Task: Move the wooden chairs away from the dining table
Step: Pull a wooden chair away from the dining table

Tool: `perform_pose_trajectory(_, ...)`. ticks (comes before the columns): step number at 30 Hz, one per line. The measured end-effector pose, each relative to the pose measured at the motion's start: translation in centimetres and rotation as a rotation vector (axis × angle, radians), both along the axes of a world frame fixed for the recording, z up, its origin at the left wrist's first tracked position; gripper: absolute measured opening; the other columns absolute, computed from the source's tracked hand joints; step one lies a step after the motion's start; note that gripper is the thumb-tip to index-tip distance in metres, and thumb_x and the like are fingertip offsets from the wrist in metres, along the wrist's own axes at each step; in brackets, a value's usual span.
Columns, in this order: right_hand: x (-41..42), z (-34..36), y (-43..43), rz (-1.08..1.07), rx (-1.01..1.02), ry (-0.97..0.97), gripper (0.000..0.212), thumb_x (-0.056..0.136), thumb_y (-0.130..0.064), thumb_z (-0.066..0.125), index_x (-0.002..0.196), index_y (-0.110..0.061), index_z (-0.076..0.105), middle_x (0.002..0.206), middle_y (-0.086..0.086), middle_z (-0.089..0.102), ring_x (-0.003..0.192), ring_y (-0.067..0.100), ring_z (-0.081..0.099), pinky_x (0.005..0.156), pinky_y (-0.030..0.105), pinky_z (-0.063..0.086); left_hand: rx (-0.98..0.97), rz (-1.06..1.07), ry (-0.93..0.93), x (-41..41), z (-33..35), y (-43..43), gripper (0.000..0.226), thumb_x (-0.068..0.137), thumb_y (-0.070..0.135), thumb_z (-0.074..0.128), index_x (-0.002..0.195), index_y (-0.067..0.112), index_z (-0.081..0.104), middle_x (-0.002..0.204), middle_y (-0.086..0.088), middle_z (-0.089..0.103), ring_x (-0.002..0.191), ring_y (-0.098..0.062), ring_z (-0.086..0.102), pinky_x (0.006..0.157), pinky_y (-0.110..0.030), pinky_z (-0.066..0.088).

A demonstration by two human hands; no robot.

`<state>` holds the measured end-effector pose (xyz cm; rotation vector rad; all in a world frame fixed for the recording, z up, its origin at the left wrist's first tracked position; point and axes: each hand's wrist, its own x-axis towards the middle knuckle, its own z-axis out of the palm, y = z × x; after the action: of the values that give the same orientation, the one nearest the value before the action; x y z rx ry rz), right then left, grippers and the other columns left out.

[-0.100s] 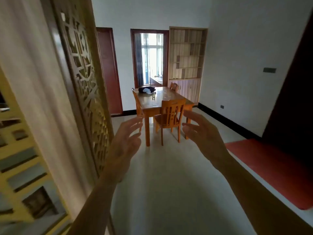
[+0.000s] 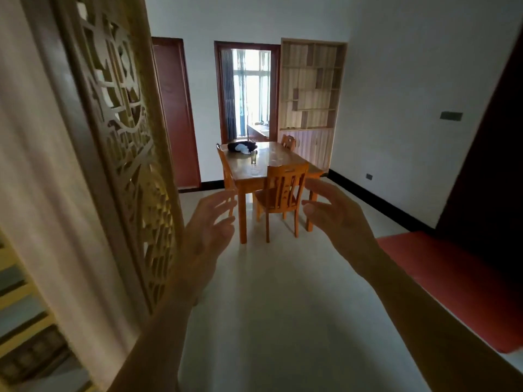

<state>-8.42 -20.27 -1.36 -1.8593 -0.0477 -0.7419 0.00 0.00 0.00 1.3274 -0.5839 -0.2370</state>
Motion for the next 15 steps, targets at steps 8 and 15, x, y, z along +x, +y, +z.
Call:
perform_pose_trajectory(8,9.2,-0.6,-8.5,-0.107,0.046,0.036,0.058,0.082,-0.039,0.061,0.137,-0.021,0.052,0.143,0.0,0.055,0.126,0.023,0.059,0.104,0.051,0.048,0.06,0.013,-0.211,11.8,-2.2,-8.7,0.124,0.02,0.093,0.075,0.117,0.019,0.054,0.133,-0.01,0.055,0.136,-0.04,0.051,0.111,-0.055,0.043)
perform_pose_trajectory(15,19.6,-2.3,-18.7,-0.09,0.085,0.019,0.064,0.085,-0.048,0.069,0.14,-0.023,0.05,0.145,-0.001,0.053,0.126,0.021,0.058,0.1,0.04,0.05,0.062,0.073,-0.326,21.7,-5.3,-19.1,0.114,0.045,0.095,0.067,0.123,0.015,0.047,0.14,-0.008,0.051,0.133,-0.039,0.053,0.111,-0.064,0.041)
